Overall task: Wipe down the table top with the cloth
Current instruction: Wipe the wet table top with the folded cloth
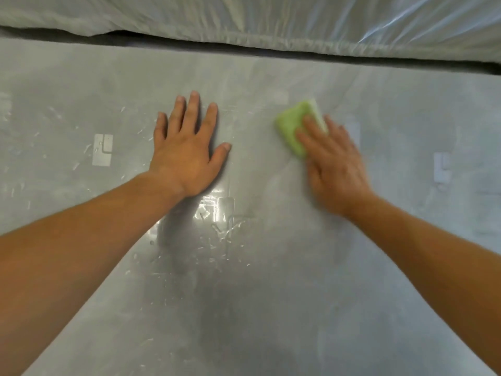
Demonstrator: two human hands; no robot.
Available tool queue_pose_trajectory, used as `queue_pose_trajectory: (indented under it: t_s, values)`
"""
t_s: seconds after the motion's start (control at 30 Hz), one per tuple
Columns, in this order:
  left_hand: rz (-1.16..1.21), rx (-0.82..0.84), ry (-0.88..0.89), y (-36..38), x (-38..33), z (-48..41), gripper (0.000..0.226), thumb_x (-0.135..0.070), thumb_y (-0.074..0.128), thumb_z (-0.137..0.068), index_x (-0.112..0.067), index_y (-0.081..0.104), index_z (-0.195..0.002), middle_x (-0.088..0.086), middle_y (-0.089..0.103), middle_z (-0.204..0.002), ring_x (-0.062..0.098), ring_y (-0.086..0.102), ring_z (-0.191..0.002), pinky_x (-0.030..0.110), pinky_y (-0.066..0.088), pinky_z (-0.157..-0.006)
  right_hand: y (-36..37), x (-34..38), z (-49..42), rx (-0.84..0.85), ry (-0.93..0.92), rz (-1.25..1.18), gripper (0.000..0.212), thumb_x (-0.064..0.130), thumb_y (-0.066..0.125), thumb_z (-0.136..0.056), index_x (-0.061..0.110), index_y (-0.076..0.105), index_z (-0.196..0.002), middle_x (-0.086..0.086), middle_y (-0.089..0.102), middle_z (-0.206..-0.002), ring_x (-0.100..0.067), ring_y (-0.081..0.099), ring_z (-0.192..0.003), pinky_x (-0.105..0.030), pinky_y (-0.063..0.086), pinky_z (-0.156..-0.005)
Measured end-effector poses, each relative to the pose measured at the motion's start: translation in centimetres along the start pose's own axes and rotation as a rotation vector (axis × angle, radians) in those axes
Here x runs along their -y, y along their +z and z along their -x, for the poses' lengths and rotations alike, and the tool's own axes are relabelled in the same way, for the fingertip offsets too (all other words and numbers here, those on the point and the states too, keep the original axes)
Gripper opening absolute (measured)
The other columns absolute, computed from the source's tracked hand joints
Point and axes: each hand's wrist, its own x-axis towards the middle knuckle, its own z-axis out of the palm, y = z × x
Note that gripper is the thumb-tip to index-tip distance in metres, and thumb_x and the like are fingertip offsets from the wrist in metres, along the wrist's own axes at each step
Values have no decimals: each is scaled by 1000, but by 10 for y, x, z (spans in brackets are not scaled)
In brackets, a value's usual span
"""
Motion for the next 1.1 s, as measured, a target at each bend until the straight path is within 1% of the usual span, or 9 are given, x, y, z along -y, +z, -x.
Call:
queue_pose_trajectory:
  t_s: [0.1, 0.17, 0.33, 0.4, 0.57, 0.63, 0.77, 0.97, 1.1]
  values:
    - [9, -5, 6, 1, 0, 0, 74, -62, 17, -97, -26, -6, -158, 7, -18, -165, 27, -19, -151, 52, -8, -121, -9, 1, -55, -77, 412, -67, 58, 18, 38, -97, 28, 32, -154, 3, 19, -165, -32, 12, -152, -46, 8, -124]
    - [25, -6, 7, 2, 0, 0, 74, -61, 18, -98, -26, -6, -158, 7, -18, -165, 27, -19, -151, 52, -9, -121, -5, 23, -72, -96, 453, -35, 59, 19, 37, -98, 27, 28, -155, 4, 15, -166, -32, 9, -153, -43, 7, -124]
    - [63, -32, 9, 1, 2, -1, 73, -61, 22, -98, -27, 0, -158, 6, -14, -166, 27, -15, -152, 52, -7, -120, 7, 35, -44, 87, -99, 26, 55, 21, 38, -96, 21, 38, -152, -1, 29, -162, -36, 19, -150, -47, 15, -122]
    - [67, -31, 17, 3, 3, 0, 72, -61, 22, -98, -28, 0, -158, 6, -14, -166, 26, -16, -152, 52, -7, -120, 1, 15, -55, 103, -150, 47, 55, 21, 36, -96, 21, 39, -151, -1, 31, -161, -34, 21, -150, -49, 16, -122]
    - [90, -28, 17, 5, 3, -1, 74, -64, 18, -98, -27, -4, -158, 5, -18, -165, 26, -20, -150, 52, -10, -120, -1, 43, -110, -50, 383, -32, 61, 13, 36, -98, 26, 25, -156, 4, 13, -166, -30, 6, -153, -46, 7, -124]
    - [138, -16, 12, 5, 4, -1, 77, -65, 20, -97, -25, -4, -158, 3, -19, -165, 24, -21, -150, 50, -12, -120, 9, 67, -104, -20, 286, -16, 64, 13, 37, -95, 24, 25, -157, 3, 13, -166, -32, 6, -153, -45, 7, -124]
    - [289, -29, 44, -1, 16, 3, 84, -62, 22, -94, -14, -4, -158, 3, -11, -166, 18, -15, -152, 43, -11, -121, 11, 49, -91, 100, -196, 47, 58, 16, 41, -94, 19, 38, -152, -3, 30, -161, -37, 23, -149, -50, 18, -121]
    - [194, -137, -37, 9, 33, 31, 74, -54, 27, -97, -12, 15, -156, 15, 1, -166, 29, -6, -153, 51, -4, -121, 15, 83, -118, -12, 206, 6, 63, 15, 41, -93, 23, 30, -155, 1, 18, -165, -35, 13, -152, -50, 14, -122]
    - [161, -80, -41, 15, 36, 38, 77, -60, 24, -98, -16, 5, -158, 12, -9, -166, 27, -15, -152, 51, -8, -121, 28, 99, -83, 106, -248, 29, 54, 22, 39, -99, 20, 37, -152, -2, 28, -162, -36, 21, -150, -51, 19, -121]
